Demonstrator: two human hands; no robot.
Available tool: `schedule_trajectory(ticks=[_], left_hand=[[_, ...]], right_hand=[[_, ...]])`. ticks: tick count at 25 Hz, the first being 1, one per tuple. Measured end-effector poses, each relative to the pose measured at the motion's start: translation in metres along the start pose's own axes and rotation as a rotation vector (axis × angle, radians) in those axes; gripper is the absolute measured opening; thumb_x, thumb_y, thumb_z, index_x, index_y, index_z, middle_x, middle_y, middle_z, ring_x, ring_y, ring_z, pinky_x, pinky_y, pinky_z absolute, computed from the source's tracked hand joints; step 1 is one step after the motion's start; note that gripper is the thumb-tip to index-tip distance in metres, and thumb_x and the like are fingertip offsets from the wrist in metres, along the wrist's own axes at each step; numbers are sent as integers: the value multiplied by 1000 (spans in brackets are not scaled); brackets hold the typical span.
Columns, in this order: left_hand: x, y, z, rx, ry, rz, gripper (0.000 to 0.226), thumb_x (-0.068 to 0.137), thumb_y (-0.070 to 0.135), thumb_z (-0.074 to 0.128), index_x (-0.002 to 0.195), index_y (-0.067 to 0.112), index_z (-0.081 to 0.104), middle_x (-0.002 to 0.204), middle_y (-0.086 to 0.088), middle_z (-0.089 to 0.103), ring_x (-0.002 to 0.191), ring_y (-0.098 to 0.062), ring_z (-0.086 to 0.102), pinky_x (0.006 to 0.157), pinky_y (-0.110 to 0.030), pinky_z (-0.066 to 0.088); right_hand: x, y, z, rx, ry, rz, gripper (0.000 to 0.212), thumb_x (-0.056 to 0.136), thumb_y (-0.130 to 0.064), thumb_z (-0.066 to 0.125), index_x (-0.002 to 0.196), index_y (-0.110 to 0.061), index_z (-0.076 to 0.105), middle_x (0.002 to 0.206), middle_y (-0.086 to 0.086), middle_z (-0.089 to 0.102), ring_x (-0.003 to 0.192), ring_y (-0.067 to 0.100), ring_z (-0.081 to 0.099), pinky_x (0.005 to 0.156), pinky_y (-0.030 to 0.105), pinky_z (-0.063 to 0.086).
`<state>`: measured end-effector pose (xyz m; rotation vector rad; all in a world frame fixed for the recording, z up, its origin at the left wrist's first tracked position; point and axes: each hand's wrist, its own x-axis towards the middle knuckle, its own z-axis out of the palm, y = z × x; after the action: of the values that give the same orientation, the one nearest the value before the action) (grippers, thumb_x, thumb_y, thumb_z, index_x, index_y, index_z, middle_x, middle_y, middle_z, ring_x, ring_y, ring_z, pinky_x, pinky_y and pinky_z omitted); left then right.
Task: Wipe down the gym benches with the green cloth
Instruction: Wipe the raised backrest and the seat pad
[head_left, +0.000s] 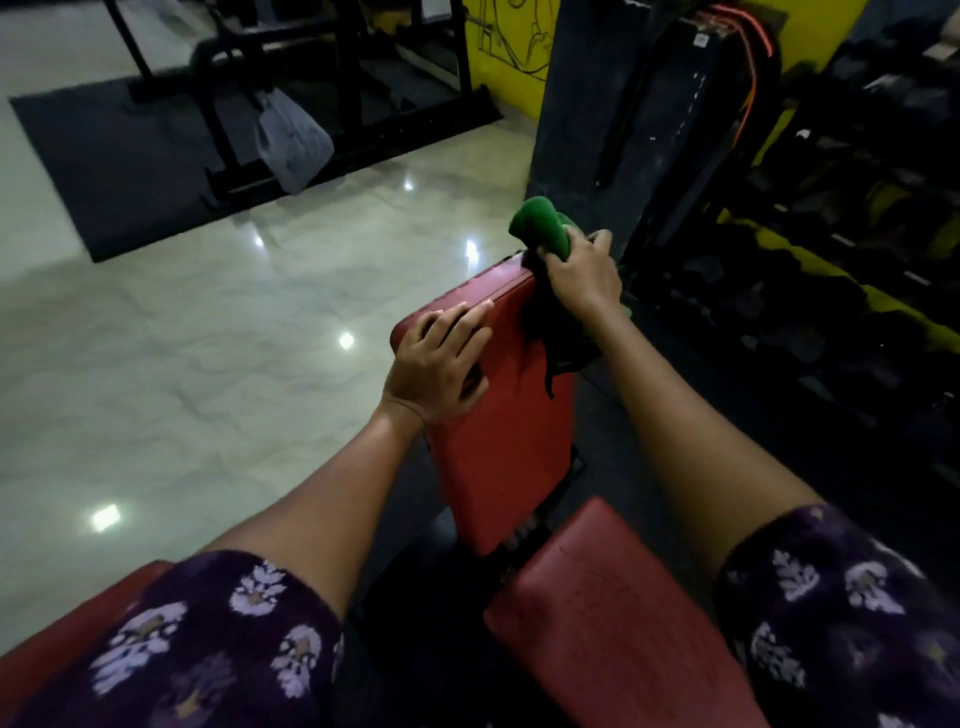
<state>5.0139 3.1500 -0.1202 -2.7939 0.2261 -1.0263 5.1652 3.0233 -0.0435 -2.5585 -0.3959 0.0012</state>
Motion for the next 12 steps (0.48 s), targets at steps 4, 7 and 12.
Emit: schedule_trajectory(ticks=[4,7,12], left_hand=[[2,7,-8,-46,-48,-141,50,69,30,58,113,5,62,126,-13,59,114,-29,49,95,-41,37],[0,17,-18,-102,-123,-260,57,66,27,54,118,3,60,126,-14,59,115,-32,54,100,-40,34],[0,22,-34,-244,-288,-344,67,62,30,57,124,4,56,129,-14,56,118,-34,51,99,-43,43]], right_hand=[[-22,-7,4,-197,-120,-299,46,95,-40,48,138,-23,42,141,12,31,121,35,43,97,40,37],[-19,-5,-4,-167,-128,-228,44,94,-40,49,136,-25,45,134,12,34,117,36,48,93,41,40],[-39,-25,6,-188,-149,-246,46,94,-39,50,136,-22,45,142,14,29,120,36,46,94,40,41]])
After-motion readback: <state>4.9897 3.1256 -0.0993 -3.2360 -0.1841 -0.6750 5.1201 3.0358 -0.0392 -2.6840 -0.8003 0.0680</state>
